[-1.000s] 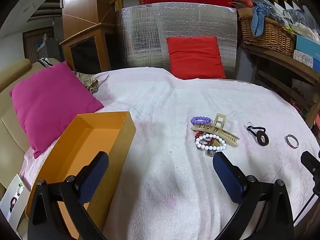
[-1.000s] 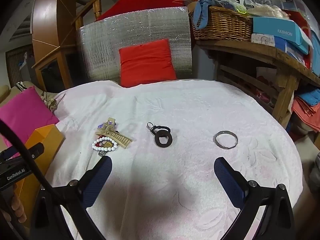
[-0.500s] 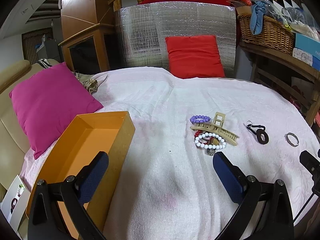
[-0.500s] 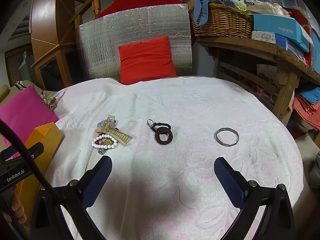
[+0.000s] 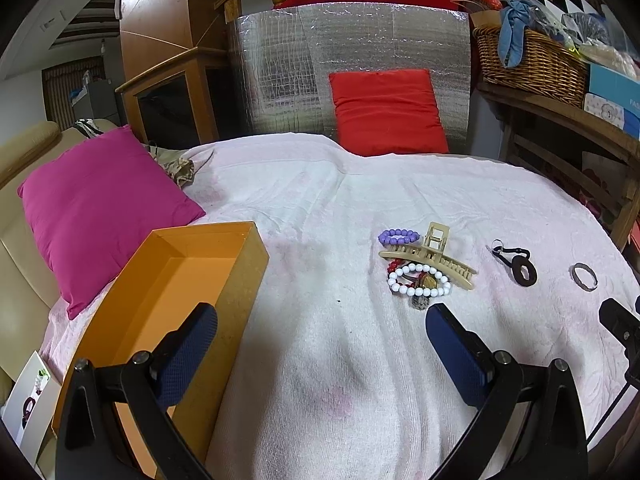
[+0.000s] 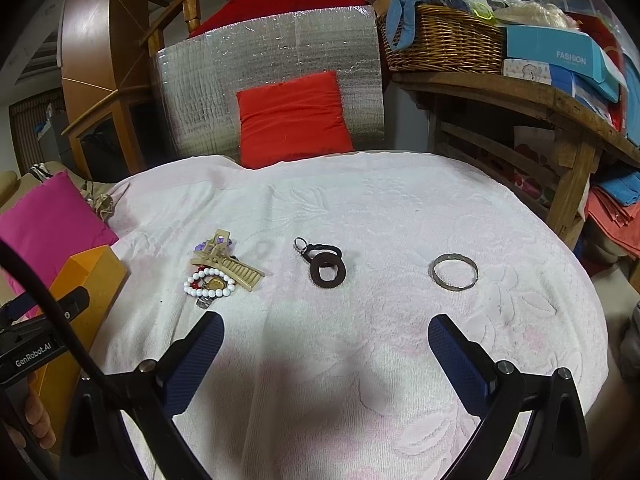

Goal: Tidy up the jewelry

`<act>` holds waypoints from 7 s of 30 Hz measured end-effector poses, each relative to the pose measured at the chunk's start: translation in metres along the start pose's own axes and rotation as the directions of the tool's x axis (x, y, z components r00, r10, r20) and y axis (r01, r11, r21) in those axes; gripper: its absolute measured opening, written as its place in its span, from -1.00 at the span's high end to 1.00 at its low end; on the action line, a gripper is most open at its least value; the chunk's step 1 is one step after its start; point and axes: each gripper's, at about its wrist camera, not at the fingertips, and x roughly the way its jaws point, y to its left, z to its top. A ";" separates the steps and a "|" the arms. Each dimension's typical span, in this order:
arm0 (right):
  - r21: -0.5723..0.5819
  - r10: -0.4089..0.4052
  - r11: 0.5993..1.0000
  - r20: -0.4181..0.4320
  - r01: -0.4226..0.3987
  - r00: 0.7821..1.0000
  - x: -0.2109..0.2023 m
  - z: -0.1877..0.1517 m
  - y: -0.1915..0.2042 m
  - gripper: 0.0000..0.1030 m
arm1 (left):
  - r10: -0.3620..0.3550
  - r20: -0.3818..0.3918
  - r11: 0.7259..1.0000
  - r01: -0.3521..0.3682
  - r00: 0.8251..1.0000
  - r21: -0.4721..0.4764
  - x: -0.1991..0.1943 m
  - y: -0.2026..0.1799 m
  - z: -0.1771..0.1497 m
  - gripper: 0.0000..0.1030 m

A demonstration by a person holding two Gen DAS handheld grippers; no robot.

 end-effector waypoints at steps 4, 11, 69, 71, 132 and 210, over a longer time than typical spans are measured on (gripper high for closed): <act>0.000 -0.002 1.000 -0.002 0.002 1.000 0.000 0.000 0.000 -1.00 | 0.001 0.001 1.000 -0.001 1.000 0.003 0.000 -0.001 -0.001 -1.00; 0.004 -0.001 1.000 -0.005 0.001 1.000 0.000 0.000 -0.001 -1.00 | 0.006 -0.005 1.000 -0.006 1.000 0.008 0.001 -0.001 -0.002 -1.00; 0.058 -0.312 0.938 -0.289 0.342 0.905 0.159 0.029 -0.150 -0.25 | -0.253 -0.297 0.967 0.248 0.921 -0.056 0.181 -0.096 0.042 0.23; 0.061 -0.314 0.937 -0.285 0.344 0.906 0.159 0.029 -0.150 -0.25 | -0.261 -0.289 0.965 0.256 0.921 -0.055 0.179 -0.094 0.044 0.28; -0.212 0.501 0.768 -0.389 -0.604 0.773 0.159 0.020 0.383 -0.28 | 0.197 -0.416 0.745 -0.411 0.888 -0.525 0.080 0.240 -0.042 0.47; 0.360 0.509 0.840 -0.259 -0.407 0.821 0.215 0.033 0.048 0.25 | -0.339 -0.278 0.940 0.309 0.899 -0.148 0.149 0.018 0.000 1.00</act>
